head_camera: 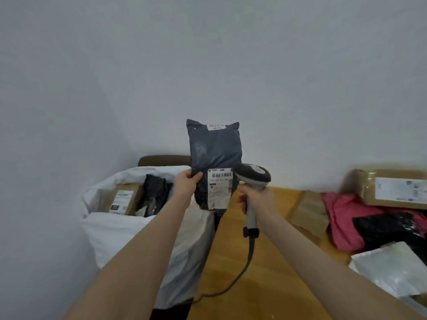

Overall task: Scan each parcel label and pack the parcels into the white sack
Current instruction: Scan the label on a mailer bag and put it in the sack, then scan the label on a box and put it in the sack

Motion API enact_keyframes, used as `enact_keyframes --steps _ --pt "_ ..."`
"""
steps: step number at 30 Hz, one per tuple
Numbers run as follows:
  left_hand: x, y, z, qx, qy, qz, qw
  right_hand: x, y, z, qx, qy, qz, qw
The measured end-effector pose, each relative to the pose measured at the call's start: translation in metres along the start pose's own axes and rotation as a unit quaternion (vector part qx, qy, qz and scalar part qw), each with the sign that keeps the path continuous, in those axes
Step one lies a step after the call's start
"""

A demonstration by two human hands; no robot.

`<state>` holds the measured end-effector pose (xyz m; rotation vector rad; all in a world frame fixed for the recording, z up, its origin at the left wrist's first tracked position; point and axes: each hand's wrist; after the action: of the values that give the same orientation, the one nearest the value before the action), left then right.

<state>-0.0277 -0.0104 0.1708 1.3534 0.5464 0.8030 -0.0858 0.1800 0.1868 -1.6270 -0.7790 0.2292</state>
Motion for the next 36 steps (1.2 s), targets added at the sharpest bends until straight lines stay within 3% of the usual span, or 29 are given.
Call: enact_keyframes --steps 4,7,10,12,14,17,20,23,26,30,36 --pt "-0.052 0.004 0.093 -0.115 0.107 -0.063 0.986 -0.042 0.007 -0.075 -0.005 -0.016 -0.029 0.999" --pt "-0.088 -0.006 0.146 -0.181 0.147 -0.059 0.971 -0.069 0.019 -0.112 -0.011 -0.011 -0.053 0.998" --pt "-0.11 -0.038 0.17 -0.256 0.071 -0.002 0.964 -0.087 0.035 -0.126 -0.007 0.019 -0.074 0.997" --pt "-0.116 -0.067 0.168 -0.314 -0.016 0.069 0.947 -0.095 0.046 -0.127 -0.003 0.044 -0.084 0.995" --pt "-0.116 -0.088 0.161 -0.35 -0.051 0.124 0.927 -0.102 0.056 -0.122 0.004 0.064 -0.092 0.994" --pt "-0.117 -0.094 0.148 -0.37 -0.025 0.179 0.912 -0.111 0.065 -0.113 0.006 0.086 -0.101 0.991" --pt "-0.125 -0.079 0.135 -0.467 0.046 0.11 0.876 -0.116 0.069 -0.103 -0.009 0.108 -0.114 0.987" --pt "-0.135 -0.054 0.102 -0.531 0.06 -0.021 0.845 -0.115 0.068 -0.087 -0.023 0.126 -0.119 0.985" --pt "-0.14 -0.036 0.044 -0.531 0.014 -0.101 0.841 -0.109 0.064 -0.056 -0.036 0.157 -0.112 0.981" --pt "-0.123 -0.032 -0.063 -0.5 -0.108 -0.127 0.85 -0.098 0.053 0.009 -0.049 0.238 -0.11 0.964" --pt "-0.082 -0.04 -0.226 -0.453 -0.307 -0.113 0.83 -0.086 0.03 0.141 -0.045 0.354 -0.092 0.929"
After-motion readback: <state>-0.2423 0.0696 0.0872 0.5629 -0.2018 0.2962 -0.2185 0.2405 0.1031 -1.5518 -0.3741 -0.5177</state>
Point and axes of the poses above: each hand's wrist, its own x-axis away from the middle knuckle, its own z-axis out of the back of the hand, y = z × x, and after that the axes turned 6 degrees about -y, right-handed
